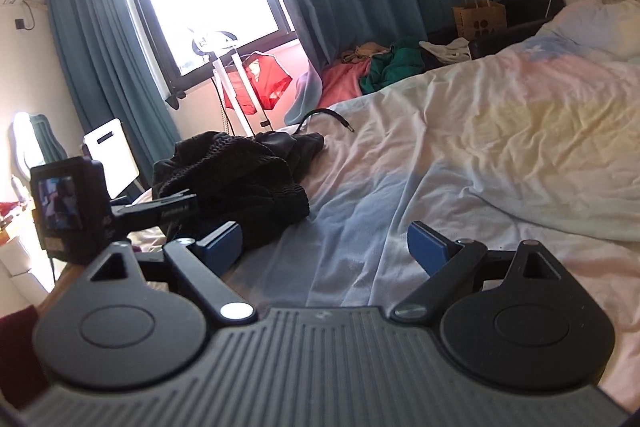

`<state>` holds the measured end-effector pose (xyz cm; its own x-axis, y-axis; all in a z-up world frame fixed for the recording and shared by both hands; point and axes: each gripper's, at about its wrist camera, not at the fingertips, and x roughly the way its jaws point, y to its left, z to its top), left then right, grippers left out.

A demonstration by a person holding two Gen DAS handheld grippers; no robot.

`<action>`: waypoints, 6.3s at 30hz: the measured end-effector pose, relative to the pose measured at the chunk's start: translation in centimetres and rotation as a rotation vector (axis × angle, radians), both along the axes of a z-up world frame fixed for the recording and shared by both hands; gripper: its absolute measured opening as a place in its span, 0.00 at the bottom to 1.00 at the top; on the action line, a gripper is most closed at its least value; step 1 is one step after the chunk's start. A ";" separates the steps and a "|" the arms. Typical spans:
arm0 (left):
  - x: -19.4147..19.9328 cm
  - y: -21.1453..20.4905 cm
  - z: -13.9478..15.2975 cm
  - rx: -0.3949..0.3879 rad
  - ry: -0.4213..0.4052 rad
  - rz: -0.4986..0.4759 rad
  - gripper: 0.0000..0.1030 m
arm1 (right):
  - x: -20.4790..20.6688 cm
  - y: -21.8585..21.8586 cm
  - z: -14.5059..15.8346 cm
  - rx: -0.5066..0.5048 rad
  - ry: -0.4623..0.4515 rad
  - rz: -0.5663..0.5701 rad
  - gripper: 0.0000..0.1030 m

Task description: Fold clothes

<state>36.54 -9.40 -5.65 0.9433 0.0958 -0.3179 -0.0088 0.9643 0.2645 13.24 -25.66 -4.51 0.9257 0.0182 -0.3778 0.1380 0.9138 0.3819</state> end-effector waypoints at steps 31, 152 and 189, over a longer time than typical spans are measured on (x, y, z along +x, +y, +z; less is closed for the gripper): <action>-21.5 12.3 13.9 -0.336 -0.226 -0.077 0.10 | -0.9 4.1 -0.4 -0.053 -0.063 0.105 0.89; -14.4 28.9 0.1 -0.606 0.442 0.105 0.80 | 2.4 4.6 -6.3 0.392 0.240 0.275 0.29; -21.1 35.8 -6.9 -1.240 0.571 0.173 0.27 | -2.5 9.1 -2.3 -0.046 0.174 0.312 0.69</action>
<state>15.41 26.40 -12.54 0.6589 -0.4308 -0.6167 -0.3342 0.5668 -0.7530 10.70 -16.55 -6.80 0.7998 0.2690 -0.5367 -0.0911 0.9380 0.3344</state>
